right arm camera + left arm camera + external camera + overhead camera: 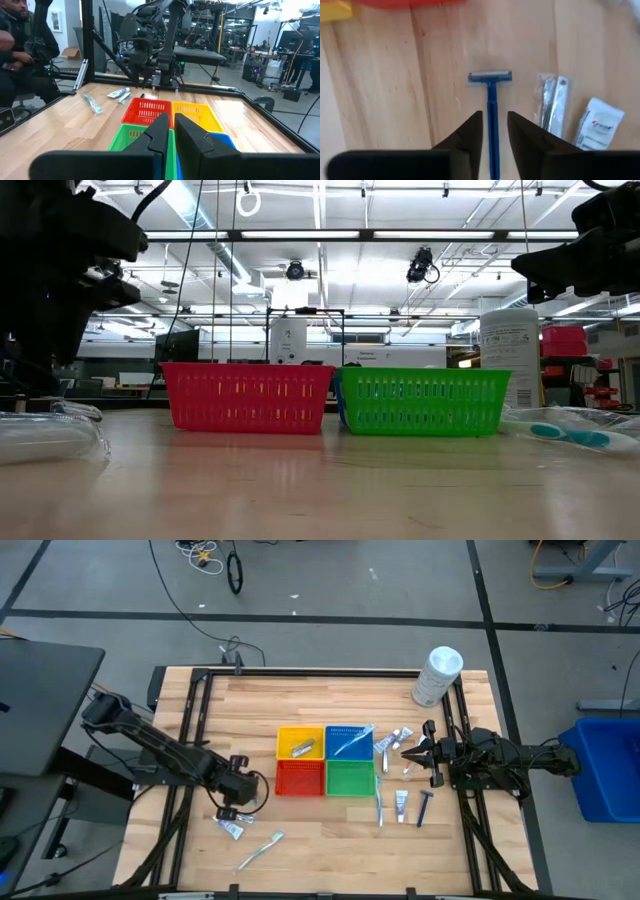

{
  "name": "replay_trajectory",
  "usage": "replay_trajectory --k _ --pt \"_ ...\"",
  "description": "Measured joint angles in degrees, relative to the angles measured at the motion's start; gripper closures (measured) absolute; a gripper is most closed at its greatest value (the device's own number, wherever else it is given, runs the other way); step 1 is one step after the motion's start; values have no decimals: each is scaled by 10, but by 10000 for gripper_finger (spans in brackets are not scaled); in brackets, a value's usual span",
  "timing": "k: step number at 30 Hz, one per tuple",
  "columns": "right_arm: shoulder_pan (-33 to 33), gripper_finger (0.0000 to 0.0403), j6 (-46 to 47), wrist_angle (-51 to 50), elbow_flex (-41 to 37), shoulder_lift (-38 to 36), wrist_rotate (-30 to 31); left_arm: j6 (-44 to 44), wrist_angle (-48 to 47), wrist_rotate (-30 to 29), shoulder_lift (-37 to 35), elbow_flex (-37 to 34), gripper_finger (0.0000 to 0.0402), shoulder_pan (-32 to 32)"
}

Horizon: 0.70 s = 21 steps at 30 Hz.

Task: Pick & Place Travel size toiletries
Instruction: Put the left shaver into the green bin

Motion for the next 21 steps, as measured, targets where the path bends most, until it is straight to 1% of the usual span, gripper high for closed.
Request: replay_trajectory --k 5,9,14,21 --pt "0 362 0 0 0 0 0 -7 21 16 20 -10 234 -1" --pt "0 362 0 0 0 0 0 -19 34 23 30 -20 205 -1" --pt "0 362 0 0 0 0 0 -36 41 26 31 -37 196 -1" --pt "0 363 0 0 0 0 0 -38 49 22 31 -38 206 -1"
